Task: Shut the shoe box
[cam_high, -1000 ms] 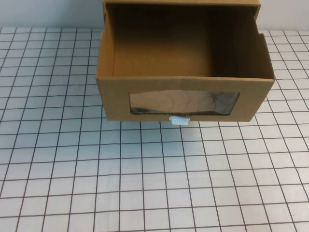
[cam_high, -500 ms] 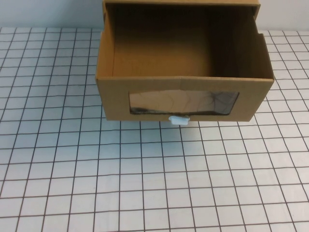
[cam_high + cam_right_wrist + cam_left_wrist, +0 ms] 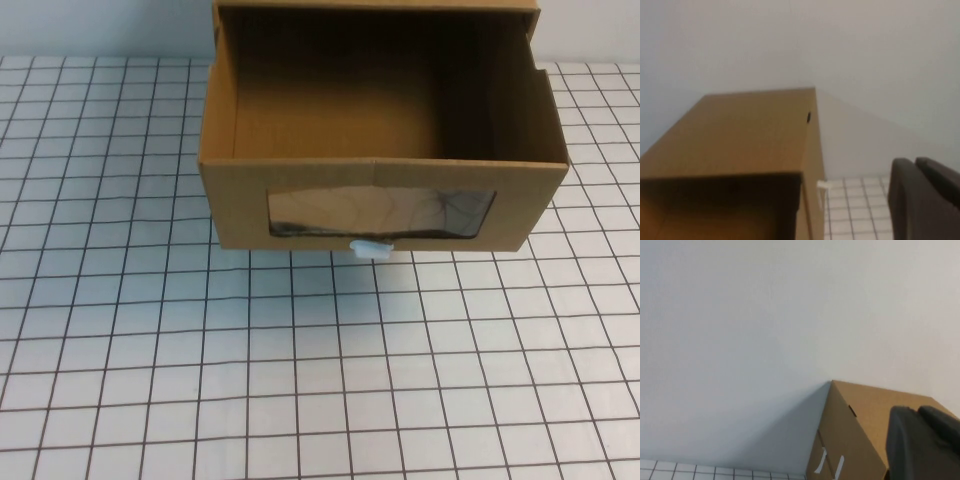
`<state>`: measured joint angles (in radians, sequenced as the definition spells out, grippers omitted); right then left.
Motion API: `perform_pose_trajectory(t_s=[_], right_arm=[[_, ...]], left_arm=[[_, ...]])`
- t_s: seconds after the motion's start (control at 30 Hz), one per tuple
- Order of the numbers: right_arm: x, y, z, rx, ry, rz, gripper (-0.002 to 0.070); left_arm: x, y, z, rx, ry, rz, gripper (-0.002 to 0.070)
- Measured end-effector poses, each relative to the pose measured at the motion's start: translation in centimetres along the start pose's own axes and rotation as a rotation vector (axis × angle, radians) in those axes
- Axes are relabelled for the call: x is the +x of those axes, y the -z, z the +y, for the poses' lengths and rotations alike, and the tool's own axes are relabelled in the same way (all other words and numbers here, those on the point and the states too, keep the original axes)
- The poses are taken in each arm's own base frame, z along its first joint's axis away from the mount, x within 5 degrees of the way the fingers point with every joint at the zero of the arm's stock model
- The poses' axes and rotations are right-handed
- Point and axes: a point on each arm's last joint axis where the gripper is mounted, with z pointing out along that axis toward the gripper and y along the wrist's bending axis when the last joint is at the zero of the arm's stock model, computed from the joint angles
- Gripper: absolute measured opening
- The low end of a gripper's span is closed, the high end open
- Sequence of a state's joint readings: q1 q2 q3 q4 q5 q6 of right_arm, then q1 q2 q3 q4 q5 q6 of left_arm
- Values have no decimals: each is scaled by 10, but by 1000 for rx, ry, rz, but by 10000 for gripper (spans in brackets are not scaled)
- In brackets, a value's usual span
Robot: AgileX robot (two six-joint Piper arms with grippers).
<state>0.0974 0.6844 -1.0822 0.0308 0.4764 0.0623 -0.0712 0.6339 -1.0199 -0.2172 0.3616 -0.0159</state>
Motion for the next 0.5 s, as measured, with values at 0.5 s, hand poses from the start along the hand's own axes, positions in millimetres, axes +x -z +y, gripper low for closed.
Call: perform_pose_trajectory(t_s=[0.5], right_arm=[[83, -114, 7, -90, -167, 556, -14]], left_arm=[[30, -67, 9, -14, 87, 172, -6]])
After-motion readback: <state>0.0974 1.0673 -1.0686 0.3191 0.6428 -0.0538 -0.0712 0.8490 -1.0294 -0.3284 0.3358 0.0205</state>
